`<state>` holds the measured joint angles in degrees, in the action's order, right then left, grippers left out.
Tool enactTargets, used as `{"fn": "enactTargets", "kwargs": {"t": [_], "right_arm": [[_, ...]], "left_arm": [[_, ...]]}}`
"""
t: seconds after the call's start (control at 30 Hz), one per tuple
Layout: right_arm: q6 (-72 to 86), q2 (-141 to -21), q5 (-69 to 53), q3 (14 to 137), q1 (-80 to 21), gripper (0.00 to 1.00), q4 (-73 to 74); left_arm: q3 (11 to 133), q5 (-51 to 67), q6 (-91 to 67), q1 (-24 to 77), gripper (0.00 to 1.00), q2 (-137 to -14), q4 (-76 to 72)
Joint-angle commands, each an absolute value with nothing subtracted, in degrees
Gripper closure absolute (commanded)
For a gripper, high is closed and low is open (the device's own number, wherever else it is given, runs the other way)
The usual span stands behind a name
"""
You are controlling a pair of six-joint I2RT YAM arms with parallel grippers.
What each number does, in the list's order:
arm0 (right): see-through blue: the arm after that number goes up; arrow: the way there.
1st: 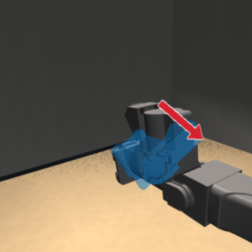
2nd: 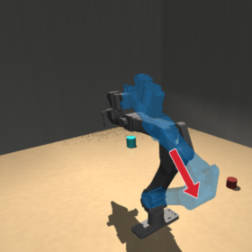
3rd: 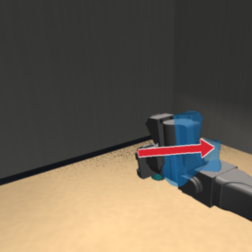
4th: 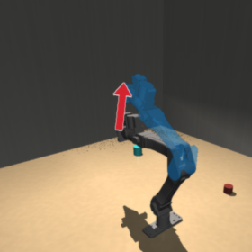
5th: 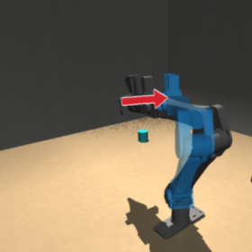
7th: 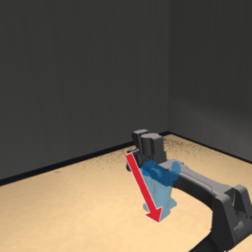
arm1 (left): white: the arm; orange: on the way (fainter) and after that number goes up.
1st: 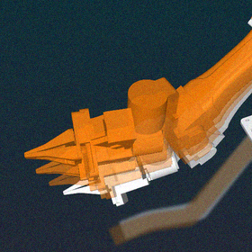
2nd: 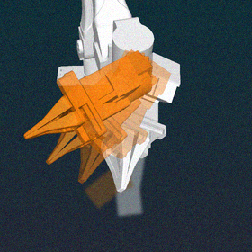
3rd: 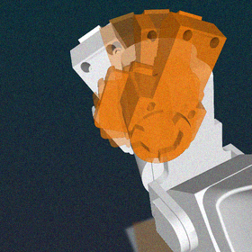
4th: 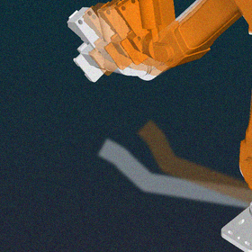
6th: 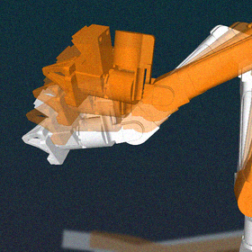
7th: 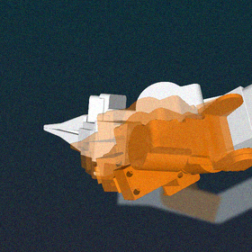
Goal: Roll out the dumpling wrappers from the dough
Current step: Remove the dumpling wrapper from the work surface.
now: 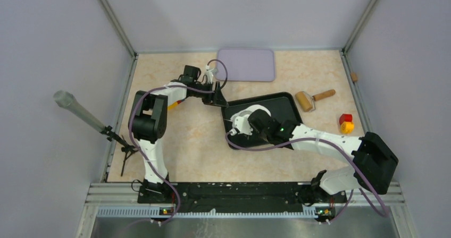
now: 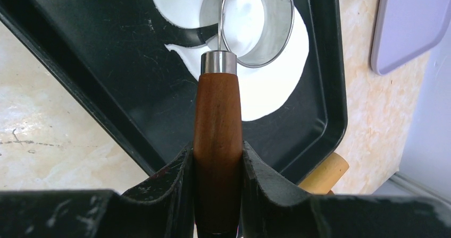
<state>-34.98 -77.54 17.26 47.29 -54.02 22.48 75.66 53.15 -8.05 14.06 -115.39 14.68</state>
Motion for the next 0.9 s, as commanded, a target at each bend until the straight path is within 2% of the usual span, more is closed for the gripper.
{"fn": "enactTargets", "kwargs": {"t": [0.0,0.1,0.3,0.4,0.53,0.6,0.7,0.87], "right_arm": [[-35.2,-76.9,22.5,48.8,-54.5,1.00,22.0],[-35.2,-76.5,22.7,49.0,-54.5,1.00,22.1],[-35.0,-75.9,21.4,49.5,-54.5,1.00,22.1],[-35.0,-75.8,20.9,49.6,-54.5,1.00,22.2],[-35.2,-75.9,21.1,49.8,-54.5,1.00,22.0],[-35.1,-75.9,21.3,49.8,-54.5,1.00,21.9],[-35.2,-75.9,22.1,49.7,-54.6,1.00,21.7],[-35.5,-75.4,24.4,49.0,-54.5,1.00,21.6]], "left_arm": [[75.4,43.2,-7.9,14.1,0.38,-113.0,13.5],[76.7,38.3,-6.4,14.6,0.43,-114.4,16.5],[77.8,35.9,-6.2,16.1,0.43,-115.9,17.7],[79.1,35.7,-6.2,17.0,0.38,-116.8,18.2],[81.8,34.5,-6.8,18.2,0.40,-118.9,19.6],[83.2,32.3,-7.2,18.8,0.49,-120.1,20.8],[85.6,28.8,-8.0,19.5,0.73,-121.6,23.5],[85.9,24.4,-8.0,20.6,0.97,-122.5,26.0]]}}
